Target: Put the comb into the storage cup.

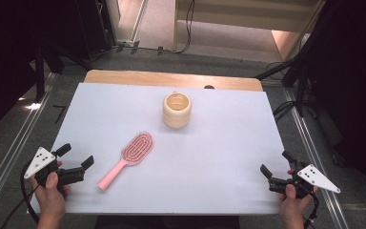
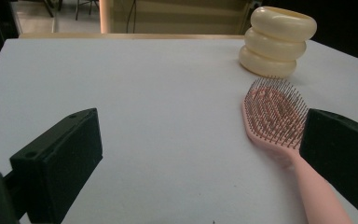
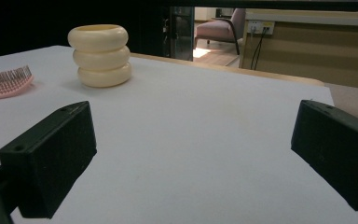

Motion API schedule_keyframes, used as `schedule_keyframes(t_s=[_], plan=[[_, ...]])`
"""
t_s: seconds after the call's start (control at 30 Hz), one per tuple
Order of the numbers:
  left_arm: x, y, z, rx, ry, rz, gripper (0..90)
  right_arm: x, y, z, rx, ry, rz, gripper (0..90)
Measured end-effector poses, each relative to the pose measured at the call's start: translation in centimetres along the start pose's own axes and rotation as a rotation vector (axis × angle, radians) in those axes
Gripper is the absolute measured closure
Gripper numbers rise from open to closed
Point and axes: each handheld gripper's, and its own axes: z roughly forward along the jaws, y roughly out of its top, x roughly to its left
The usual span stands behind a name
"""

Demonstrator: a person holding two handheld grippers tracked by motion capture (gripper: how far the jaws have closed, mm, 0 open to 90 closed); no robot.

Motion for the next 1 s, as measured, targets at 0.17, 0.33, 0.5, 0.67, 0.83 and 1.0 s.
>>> schedule_keyframes(t_s=[0.17,0.33,0.5,0.67,0.83,1.0], plan=[[-0.5,0.4,0.0,0.020,0.004,0.033,0.0,0.0,0.0,0.2,0.007,0.011,-0.003,0.0],[-1.6,1.3,0.1,0.033,-0.003,0.060,0.0,0.1,0.0,0.3,0.009,0.017,-0.007,0.0],[-2.6,2.5,0.1,0.057,-0.008,0.072,0.0,0.1,0.0,0.4,0.011,0.019,-0.006,0.0],[-3.8,3.6,0.5,0.095,-0.028,0.112,0.0,0.1,0.0,0.4,0.014,0.025,-0.010,0.0],[-4.5,4.4,1.2,0.155,-0.050,0.131,0.0,0.2,0.0,0.5,0.021,0.029,-0.013,0.0],[-4.8,4.8,1.8,0.195,-0.054,0.137,0.0,0.2,0.0,0.5,0.021,0.031,-0.013,0.0]])
